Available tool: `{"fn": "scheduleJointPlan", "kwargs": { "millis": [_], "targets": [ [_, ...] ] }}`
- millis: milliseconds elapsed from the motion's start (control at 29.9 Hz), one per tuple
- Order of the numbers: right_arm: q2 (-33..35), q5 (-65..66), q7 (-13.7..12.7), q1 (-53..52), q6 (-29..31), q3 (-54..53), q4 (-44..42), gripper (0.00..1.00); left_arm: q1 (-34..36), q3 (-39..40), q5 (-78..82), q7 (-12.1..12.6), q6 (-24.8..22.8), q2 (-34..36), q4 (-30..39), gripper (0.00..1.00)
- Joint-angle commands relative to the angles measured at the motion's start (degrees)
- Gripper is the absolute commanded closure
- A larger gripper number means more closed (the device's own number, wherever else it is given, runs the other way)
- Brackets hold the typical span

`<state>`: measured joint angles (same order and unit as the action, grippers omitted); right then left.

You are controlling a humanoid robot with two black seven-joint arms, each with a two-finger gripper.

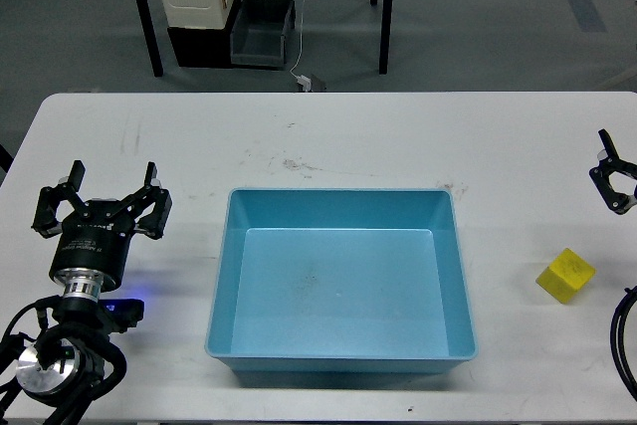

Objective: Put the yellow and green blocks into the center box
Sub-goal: 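Move the right gripper down toward the yellow cube beside the tub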

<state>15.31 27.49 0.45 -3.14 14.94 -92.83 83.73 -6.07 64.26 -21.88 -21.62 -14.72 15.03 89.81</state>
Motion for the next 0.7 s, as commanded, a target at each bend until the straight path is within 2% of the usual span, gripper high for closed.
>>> {"fn": "scheduleJointPlan", "kwargs": {
  "millis": [0, 167, 234, 334, 501, 535, 668],
  "targets": [
    [3.67, 20.79, -0.09, -7.92, -4.99, 2.46, -0.67, 0.00, 0.01, -0.01, 0.00, -0.01, 0.13, 0.00, -0.07, 0.00],
    [9.81, 43.40, 0.17, -15.92, -5.45, 13.52, -2.86, 0.00, 0.09, -0.01, 0.08, -0.09, 0.31, 0.00, -0.16, 0.00],
    [14.38, 49.03, 2.00, -19.08, -5.44, 20.63, -3.83, 0.00, 0.27, -0.01, 0.00, -0.18, 0.31, 0.00, -0.16, 0.00],
    [19.84, 54.05, 8.85, -25.23, -5.44, 30.92, -6.55, 0.00, 0.18, -0.01, 0.08, -0.18, 0.31, 0.00, -0.16, 0.00],
    [26.34, 59.95, 26.50, -37.27, -5.36, 48.58, -12.53, 0.00, 0.01, -0.01, 0.08, -0.27, 0.31, -0.09, -0.25, 0.00],
    [28.36, 60.57, 27.55, -39.03, -5.27, 51.84, -12.62, 0.00, 0.01, -0.01, 0.08, -0.27, 0.31, -0.09, -0.25, 0.00],
    [37.50, 64.16, 27.55, -47.29, -5.27, 65.55, -12.01, 0.01, -0.08, -0.01, 0.08, -0.27, 0.31, -0.09, -0.25, 0.00]
  ]
}}
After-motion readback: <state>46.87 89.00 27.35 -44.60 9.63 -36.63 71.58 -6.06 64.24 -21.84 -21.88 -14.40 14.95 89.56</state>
